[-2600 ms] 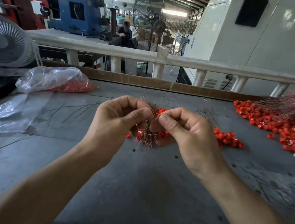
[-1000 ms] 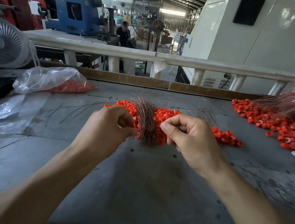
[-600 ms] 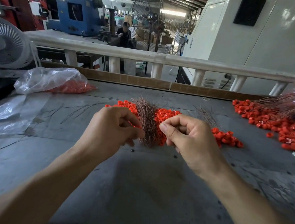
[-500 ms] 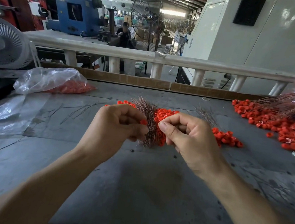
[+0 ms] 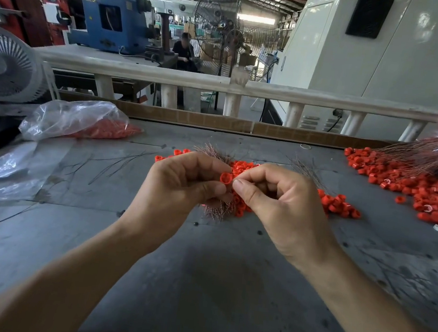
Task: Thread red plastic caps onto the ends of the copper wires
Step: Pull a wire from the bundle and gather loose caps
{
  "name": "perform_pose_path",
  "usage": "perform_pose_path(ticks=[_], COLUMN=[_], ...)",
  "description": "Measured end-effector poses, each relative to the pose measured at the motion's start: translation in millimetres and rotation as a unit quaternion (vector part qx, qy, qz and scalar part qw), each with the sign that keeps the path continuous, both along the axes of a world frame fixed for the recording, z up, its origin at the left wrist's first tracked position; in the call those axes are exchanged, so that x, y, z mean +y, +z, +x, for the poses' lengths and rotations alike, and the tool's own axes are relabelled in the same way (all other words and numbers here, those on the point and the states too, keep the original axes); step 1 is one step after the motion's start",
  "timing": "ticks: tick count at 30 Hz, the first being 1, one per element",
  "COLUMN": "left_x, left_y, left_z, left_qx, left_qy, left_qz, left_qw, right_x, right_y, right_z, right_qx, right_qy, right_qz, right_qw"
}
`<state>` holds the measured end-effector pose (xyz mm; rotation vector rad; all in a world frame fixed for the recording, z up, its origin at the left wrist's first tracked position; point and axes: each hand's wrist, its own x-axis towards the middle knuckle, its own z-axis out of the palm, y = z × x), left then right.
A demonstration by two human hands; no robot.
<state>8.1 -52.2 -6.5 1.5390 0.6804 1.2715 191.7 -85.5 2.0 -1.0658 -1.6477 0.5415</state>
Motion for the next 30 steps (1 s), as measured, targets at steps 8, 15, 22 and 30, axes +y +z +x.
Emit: perform_pose_path(ticks=[8,15,22,30], left_x=[0.4,-2.1,-2.0,-1.0], left_y=[-0.9,0.9,2.8,4.7], left_z=[-0.2,0.9,0.8,-2.2], left_qx=[0.023,-0.009,-0.032,-0.057], left_qy=[0.012,0.004,-0.003,-0.039], left_qz=[0.018,-0.019,-0.047,-0.087], left_qw=[0.999,1.0,0.998,0.994], right_x=[-0.5,0.5,2.7,5.5], right_y=[0.1,-0.6,-1.5,-4.0], right_z=[0.1,0.5,3.3,4.6], right_qx=[-0.025,-0.016,0.022,0.088], right_qy=[-0.019,-0.026,0.007,0.066], right_qz=[-0.008,-0.018,-0.04,-0.138], right_qw=[0.999,0.999,0.999,0.984])
